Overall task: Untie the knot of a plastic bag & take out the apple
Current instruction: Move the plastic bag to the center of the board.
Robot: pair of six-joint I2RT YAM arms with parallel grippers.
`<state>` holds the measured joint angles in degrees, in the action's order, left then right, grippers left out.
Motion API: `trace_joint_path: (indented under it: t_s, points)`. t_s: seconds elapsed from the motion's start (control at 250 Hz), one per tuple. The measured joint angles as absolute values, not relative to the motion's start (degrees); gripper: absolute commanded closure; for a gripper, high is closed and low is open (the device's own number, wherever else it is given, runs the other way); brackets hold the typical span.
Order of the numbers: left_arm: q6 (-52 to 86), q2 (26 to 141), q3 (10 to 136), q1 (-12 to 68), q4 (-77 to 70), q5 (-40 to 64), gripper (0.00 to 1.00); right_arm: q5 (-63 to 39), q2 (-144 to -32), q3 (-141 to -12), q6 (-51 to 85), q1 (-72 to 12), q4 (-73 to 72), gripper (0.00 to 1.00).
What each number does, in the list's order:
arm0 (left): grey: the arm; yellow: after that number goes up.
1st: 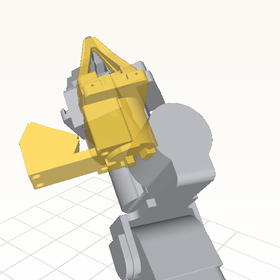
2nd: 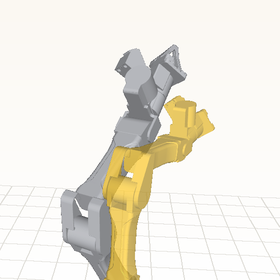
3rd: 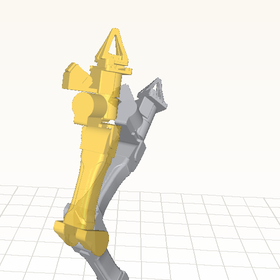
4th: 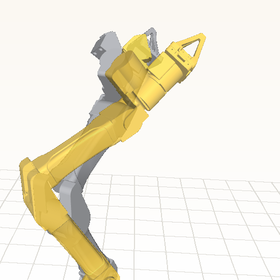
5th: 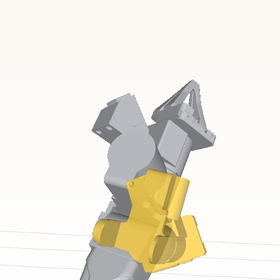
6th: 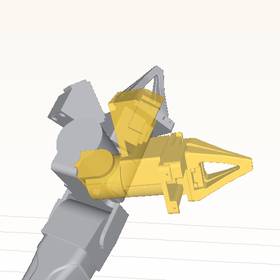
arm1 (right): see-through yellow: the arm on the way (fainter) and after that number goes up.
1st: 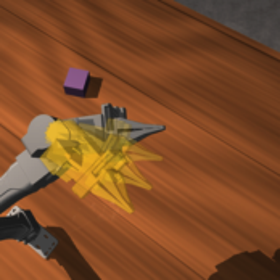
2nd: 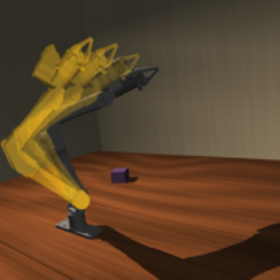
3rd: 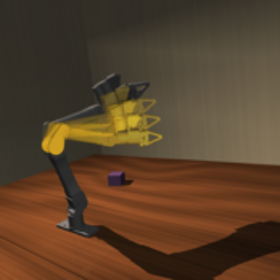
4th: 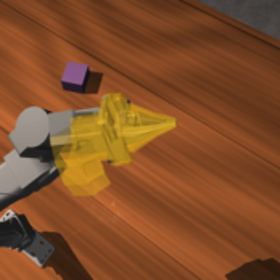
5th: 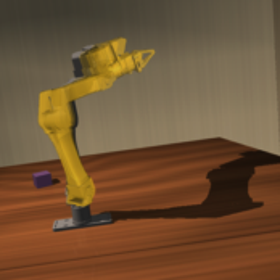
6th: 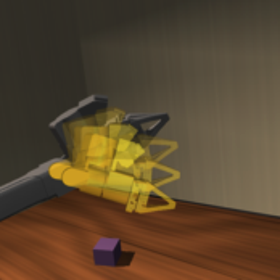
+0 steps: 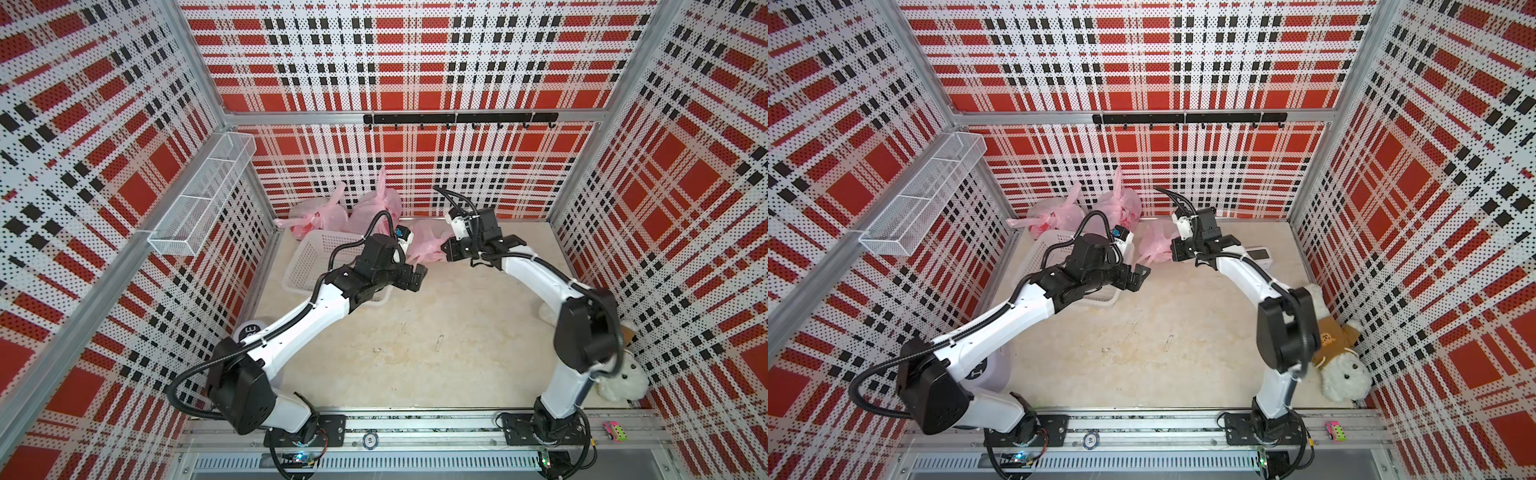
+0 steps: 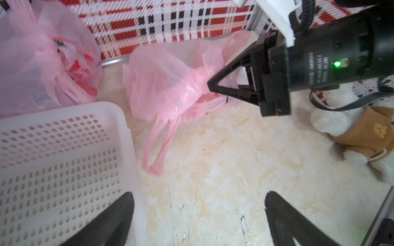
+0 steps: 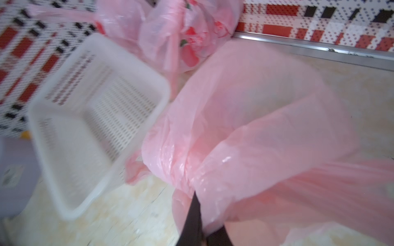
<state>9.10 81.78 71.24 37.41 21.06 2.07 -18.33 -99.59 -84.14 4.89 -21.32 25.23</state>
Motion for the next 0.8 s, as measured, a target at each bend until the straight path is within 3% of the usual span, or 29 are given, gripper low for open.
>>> trace_joint_path:
  t_s: [0.136, 0.164, 0.204, 0.26, 0.332, 0.448, 0.616, 0.8]
  points:
    - [7.33, 77.19, 68.20, 39.07, 18.61, 2.66, 0.07, -21.04, -89.89, -79.57, 1.15, -21.58, 33.39, 1.00]
    - [7.27, 76.77, 67.57, 39.18, 18.31, 3.07, 0.08, -21.23, -88.66, -78.76, 0.56, -21.61, 34.98, 0.92]
    - [7.25, 76.64, 66.94, 39.33, 17.87, 3.79, 0.10, -21.65, -87.13, -77.38, -0.25, -21.65, 37.06, 0.67]
    - [7.33, 76.99, 66.22, 39.42, 17.37, 4.97, 0.12, -21.61, -85.21, -75.07, -0.67, -21.76, 38.76, 0.43]
    - [7.51, 78.17, 66.02, 39.62, 17.15, 6.44, 0.17, -21.52, -83.07, -71.92, -0.49, -21.80, 39.88, 0.29]
    - [8.01, 81.19, 66.02, 40.05, 16.43, 9.13, 0.24, -22.13, -79.11, -66.50, 1.63, -21.80, 38.74, 0.26]
    - [8.71, 86.35, 66.39, 41.50, 16.25, 12.03, 0.25, -21.54, -71.31, -59.46, 5.54, -21.80, 35.68, 0.25]
    - [8.69, 93.10, 71.92, 43.94, 16.25, 13.45, 0.29, -17.26, -67.46, -55.94, 7.53, -21.91, 33.52, 0.33]
